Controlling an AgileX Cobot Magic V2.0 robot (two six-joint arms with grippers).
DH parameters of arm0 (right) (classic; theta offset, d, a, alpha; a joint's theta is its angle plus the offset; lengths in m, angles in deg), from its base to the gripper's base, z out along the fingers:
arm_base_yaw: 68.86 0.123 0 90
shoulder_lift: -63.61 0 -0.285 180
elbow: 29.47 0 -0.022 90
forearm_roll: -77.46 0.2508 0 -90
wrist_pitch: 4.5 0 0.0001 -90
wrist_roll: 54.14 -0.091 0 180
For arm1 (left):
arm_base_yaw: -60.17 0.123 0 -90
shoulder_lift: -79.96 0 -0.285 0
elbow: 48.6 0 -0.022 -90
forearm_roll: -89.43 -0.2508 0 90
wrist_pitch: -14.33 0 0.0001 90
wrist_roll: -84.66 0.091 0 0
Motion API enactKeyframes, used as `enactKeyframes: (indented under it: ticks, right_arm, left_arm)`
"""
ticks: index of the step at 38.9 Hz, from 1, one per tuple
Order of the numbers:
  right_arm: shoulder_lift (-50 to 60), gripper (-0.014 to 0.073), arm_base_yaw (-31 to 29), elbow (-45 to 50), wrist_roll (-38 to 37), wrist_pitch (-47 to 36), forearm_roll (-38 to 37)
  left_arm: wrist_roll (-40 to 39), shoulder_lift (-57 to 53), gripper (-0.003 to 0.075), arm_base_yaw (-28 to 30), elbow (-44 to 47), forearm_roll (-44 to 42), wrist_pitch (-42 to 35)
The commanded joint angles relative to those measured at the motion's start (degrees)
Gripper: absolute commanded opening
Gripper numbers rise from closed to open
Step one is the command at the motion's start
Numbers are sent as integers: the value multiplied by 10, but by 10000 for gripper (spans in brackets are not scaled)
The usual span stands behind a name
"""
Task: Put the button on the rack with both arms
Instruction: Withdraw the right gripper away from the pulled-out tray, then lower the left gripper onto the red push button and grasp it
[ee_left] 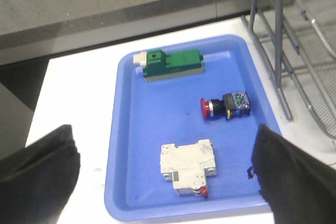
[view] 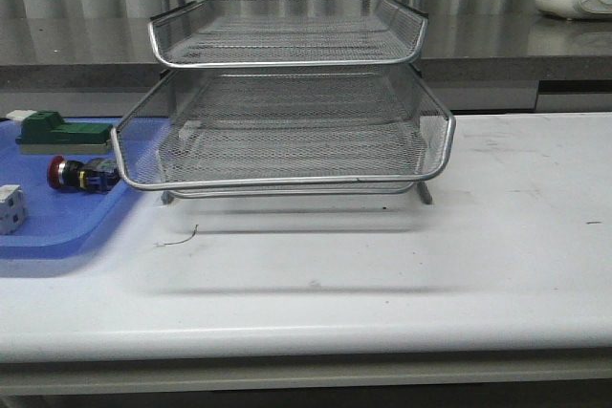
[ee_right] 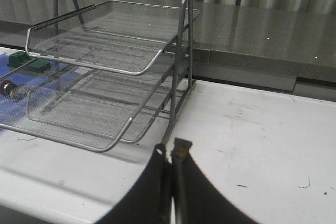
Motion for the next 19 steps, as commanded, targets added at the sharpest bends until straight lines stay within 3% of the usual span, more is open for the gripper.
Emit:
enactKeyframes:
  ticks: [1,13,19]
  right_arm:
    - [-5,-62,0,-15,2,-50,-1]
    - [-5,-62,0,-15,2,-50,-1]
    - [-5,-62,0,-15,2,-50,-1]
  left_arm:
    - [52,74,629,-1,-79,6,14]
    - [266,310,629,-1,-249,70,102]
    - [299,409,629,-1,-334,92,150]
